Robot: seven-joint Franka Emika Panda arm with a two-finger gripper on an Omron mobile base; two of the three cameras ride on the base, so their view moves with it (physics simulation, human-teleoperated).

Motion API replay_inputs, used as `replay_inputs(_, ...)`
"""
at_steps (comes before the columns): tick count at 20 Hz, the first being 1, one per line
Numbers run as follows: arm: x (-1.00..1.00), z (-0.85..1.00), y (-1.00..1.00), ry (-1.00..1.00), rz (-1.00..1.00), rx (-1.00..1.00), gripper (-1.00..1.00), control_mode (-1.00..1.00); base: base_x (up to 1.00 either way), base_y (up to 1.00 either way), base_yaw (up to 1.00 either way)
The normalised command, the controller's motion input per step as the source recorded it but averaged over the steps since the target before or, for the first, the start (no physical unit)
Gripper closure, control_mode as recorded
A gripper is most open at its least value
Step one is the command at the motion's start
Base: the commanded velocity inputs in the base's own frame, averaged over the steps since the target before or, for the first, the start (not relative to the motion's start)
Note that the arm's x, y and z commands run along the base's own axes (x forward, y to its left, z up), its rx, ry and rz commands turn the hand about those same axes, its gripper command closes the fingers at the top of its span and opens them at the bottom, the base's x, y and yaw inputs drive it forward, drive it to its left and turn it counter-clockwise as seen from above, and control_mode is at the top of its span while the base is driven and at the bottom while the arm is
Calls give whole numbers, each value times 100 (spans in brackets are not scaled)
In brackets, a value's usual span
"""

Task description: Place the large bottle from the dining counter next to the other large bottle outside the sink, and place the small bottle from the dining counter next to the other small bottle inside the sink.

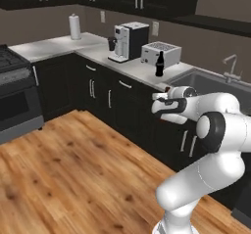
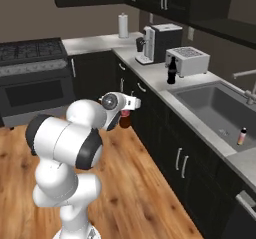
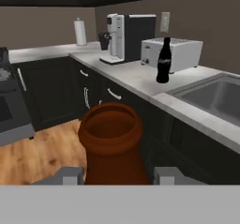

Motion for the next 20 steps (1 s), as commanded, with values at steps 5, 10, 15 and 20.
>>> replay_inputs(5, 0, 0, 0, 0, 0, 0, 100, 100, 72, 14, -18)
replay_inputs(10, 0, 0, 0, 0, 0, 0, 100, 100, 65, 3, -17)
replay_inputs(15, 0, 0, 0, 0, 0, 0, 100, 100, 45, 0, -26)
replay_inputs(20, 0, 0, 0, 0, 0, 0, 100, 100, 40, 0, -23)
